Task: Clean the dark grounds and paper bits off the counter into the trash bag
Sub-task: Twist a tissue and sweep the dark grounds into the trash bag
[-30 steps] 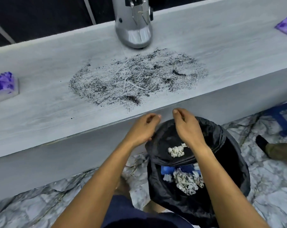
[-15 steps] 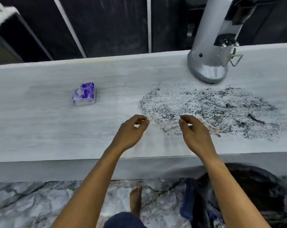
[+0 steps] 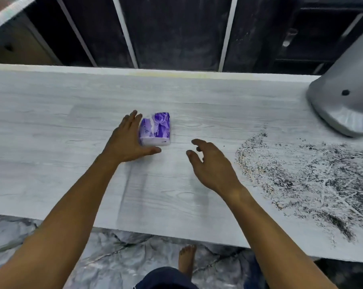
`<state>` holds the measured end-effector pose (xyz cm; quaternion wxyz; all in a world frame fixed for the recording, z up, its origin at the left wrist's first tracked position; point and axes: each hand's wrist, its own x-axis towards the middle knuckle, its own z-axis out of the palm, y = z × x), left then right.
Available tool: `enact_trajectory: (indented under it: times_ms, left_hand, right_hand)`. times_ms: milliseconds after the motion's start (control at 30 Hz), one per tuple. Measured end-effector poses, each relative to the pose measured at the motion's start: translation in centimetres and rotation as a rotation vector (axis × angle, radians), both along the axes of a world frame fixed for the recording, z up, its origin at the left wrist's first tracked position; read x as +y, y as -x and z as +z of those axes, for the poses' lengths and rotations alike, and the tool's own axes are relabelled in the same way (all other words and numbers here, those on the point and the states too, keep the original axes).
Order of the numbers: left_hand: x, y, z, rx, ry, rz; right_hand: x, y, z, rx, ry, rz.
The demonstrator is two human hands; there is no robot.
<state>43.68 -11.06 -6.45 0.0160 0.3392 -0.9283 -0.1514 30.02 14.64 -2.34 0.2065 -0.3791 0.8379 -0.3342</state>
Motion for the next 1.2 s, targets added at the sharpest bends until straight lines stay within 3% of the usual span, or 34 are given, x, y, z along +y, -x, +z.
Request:
enact_trajectory:
  times_ms: [100,267,433,600,867,1100,1200]
  left_hand:
    - [-1.4,2.4,0.1,-0.063,-0.035,-0.116]
    - [-3.7,3.7,-2.2,-0.008,-0.010,-0.329]
    - [-3.1,3.7,-2.7,-0.017,-0.073,-0.366]
    - [-2.7,3.4,-3.6,-0.037,0.005,-0.396]
    - [-2.3,3.2,-3.6,-0.046,0.057,-0.390]
    - [-1.9,3.4,-3.1,-0.080,0.059,-0.360]
    - [-1.9,3.4,-3.3,-0.062,0.068,-0.354]
  right_hand:
    - [-5.1,-0.8,0.8,0.067,-0.029,0.093]
    - [-12.6,-1.5,1.3,0.097,-0.035,0.110]
    - [-16.8,-2.0,0.0,0.124,-0.225,0.117]
    - [-17.3,-2.2,-0.8,0.170,-0.313,0.103]
    - [-16.4,-1.2,1.3,0.111,-0.016,-0.114]
    - [-11.3,2.6,6.0,0.051,0.437,-0.315]
    - [-7.0,4.2,4.3,-0.123,0.495,-0.444]
